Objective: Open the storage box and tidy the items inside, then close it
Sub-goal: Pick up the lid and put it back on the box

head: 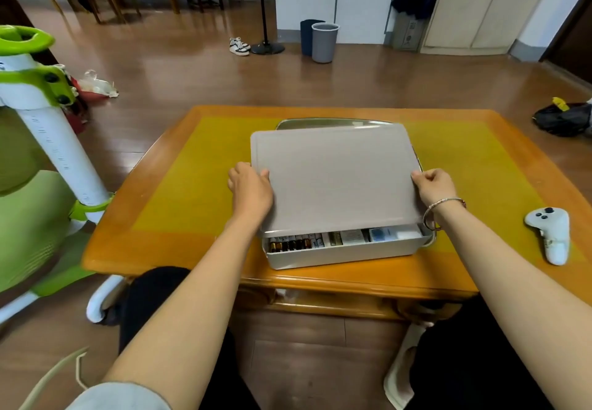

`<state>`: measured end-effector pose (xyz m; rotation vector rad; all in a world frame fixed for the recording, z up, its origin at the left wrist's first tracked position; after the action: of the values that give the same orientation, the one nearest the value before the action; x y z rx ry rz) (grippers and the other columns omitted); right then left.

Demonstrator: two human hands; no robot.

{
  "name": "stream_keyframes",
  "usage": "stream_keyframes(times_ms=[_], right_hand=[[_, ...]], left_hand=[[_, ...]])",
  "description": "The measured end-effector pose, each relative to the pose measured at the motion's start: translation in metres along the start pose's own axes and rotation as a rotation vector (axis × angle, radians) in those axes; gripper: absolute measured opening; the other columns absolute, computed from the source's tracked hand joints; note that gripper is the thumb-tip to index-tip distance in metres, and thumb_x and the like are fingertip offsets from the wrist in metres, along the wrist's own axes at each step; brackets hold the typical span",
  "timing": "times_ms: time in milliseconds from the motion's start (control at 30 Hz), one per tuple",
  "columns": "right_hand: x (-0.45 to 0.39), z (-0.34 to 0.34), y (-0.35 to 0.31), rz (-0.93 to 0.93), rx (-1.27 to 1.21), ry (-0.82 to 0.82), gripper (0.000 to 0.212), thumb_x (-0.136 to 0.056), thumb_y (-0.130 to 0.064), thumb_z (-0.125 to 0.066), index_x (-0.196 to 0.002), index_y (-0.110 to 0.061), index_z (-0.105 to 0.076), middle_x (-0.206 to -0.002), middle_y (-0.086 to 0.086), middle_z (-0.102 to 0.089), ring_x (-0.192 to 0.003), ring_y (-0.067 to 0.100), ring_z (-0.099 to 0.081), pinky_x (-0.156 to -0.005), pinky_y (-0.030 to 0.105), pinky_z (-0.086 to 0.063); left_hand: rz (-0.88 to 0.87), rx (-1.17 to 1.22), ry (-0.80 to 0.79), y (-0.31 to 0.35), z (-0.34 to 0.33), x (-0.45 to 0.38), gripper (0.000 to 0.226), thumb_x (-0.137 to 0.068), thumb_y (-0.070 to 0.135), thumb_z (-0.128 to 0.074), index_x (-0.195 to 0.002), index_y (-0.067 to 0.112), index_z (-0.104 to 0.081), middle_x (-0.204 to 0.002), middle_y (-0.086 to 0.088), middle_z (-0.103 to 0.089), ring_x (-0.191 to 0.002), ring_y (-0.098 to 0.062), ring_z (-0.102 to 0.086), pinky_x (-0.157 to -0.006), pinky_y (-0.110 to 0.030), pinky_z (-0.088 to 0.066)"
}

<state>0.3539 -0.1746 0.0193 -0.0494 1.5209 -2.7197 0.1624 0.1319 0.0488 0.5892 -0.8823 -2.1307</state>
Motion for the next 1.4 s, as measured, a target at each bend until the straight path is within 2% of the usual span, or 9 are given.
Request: stream_keyframes(times_ms=[67,133,200,433,567,733,1133,1333,1400], right_hand=[[0.005,-0.003,0.011,-0.011,0.047,0.021,0.012,-0.092,-0.020,-0.056,-0.092,-0.008,-0.059,-0.091,0.011,-0.059,-0.087,0.026,-0.054,-0.079,0.032,-0.041],[0.008,-0.006,0.021,-0.012,0.064,0.021,0.011,-0.091,-0.018,-0.057,-0.096,-0.009,-0.062,-0.102,0.014,-0.065,-0.097,0.031,-0.058,-0.080,0.031,-0.040],[0.010,-0.009,0.025,0.004,0.099,0.013,0.019,-0.091,-0.015,-0.057,-0.103,-0.004,-0.066,-0.107,0.017,-0.066,-0.101,0.034,-0.059,-0.082,0.032,-0.042],[0.013,-0.011,0.023,0.106,0.198,0.058,0.022,-0.091,-0.014,-0.055,-0.103,0.001,-0.067,-0.102,0.021,-0.068,-0.094,0.037,-0.060,-0.078,0.037,-0.045],[0.016,-0.011,0.024,0.182,0.257,0.071,0.024,-0.092,-0.013,-0.054,-0.105,0.002,-0.067,-0.104,0.023,-0.066,-0.099,0.039,-0.056,-0.083,0.040,-0.044],[0.017,-0.013,0.027,0.182,0.272,0.057,0.028,-0.093,-0.016,-0.053,-0.115,-0.001,-0.063,-0.109,0.022,-0.064,-0.104,0.039,-0.054,-0.090,0.044,-0.044],[0.014,-0.007,0.031,0.163,0.224,0.101,0.027,-0.092,-0.014,-0.056,-0.113,-0.001,-0.065,-0.110,0.020,-0.067,-0.100,0.036,-0.060,-0.086,0.037,-0.045],[0.014,-0.012,0.036,0.160,0.242,0.059,0.032,-0.093,-0.016,-0.053,-0.122,-0.004,-0.061,-0.117,0.020,-0.063,-0.110,0.035,-0.055,-0.096,0.042,-0.043],[0.016,-0.015,0.037,0.161,0.249,0.042,0.034,-0.096,-0.015,-0.049,-0.127,-0.005,-0.057,-0.123,0.019,-0.060,-0.113,0.036,-0.054,-0.098,0.043,-0.042]], left_hand=[[0.052,-0.037,-0.026,-0.011,-0.010,0.004,0.038,-0.098,0.018,-0.048,-0.125,-0.008,-0.040,-0.135,-0.027,-0.039,-0.129,-0.040,-0.032,-0.104,-0.039,-0.023],[0.090,-0.050,-0.055,-0.020,-0.020,0.007,0.038,-0.099,0.017,-0.047,-0.127,-0.007,-0.040,-0.136,-0.027,-0.037,-0.129,-0.041,-0.031,-0.104,-0.039,-0.024],[0.106,-0.091,-0.077,-0.027,-0.028,0.008,0.038,-0.099,0.017,-0.047,-0.127,-0.008,-0.041,-0.136,-0.027,-0.038,-0.130,-0.040,-0.031,-0.103,-0.039,-0.023],[0.137,-0.175,-0.102,-0.038,-0.043,0.013,0.039,-0.099,0.018,-0.045,-0.127,-0.009,-0.040,-0.135,-0.030,-0.036,-0.126,-0.043,-0.032,-0.104,-0.042,-0.026],[0.109,-0.209,-0.092,-0.038,-0.045,0.013,0.038,-0.100,0.018,-0.044,-0.126,-0.010,-0.040,-0.134,-0.030,-0.037,-0.125,-0.043,-0.033,-0.104,-0.043,-0.026],[0.105,-0.236,-0.082,-0.038,-0.047,0.017,0.038,-0.101,0.018,-0.042,-0.126,-0.010,-0.040,-0.135,-0.029,-0.035,-0.124,-0.042,-0.033,-0.103,-0.042,-0.025],[0.101,-0.214,-0.084,-0.030,-0.049,0.014,0.039,-0.101,0.018,-0.042,-0.129,-0.008,-0.039,-0.137,-0.026,-0.033,-0.126,-0.040,-0.031,-0.101,-0.041,-0.030],[0.095,-0.299,-0.096,-0.037,-0.053,0.023,0.041,-0.102,0.023,-0.039,-0.131,-0.005,-0.039,-0.137,-0.024,-0.034,-0.125,-0.038,-0.032,-0.100,-0.042,-0.031],[0.123,-0.313,-0.131,-0.039,-0.057,0.025,0.046,-0.102,0.028,-0.036,-0.139,-0.001,-0.032,-0.139,-0.022,-0.036,-0.126,-0.038,-0.034,-0.100,-0.046,-0.033]])
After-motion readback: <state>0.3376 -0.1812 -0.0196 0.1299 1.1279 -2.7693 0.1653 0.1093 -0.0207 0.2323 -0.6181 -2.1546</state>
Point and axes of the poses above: each hand's wrist, its own x-axis away from the middle knuckle, its own z-axis out of the back of the hand, y = z × x, the point moved 6 cm from there along -x, towards the middle knuckle
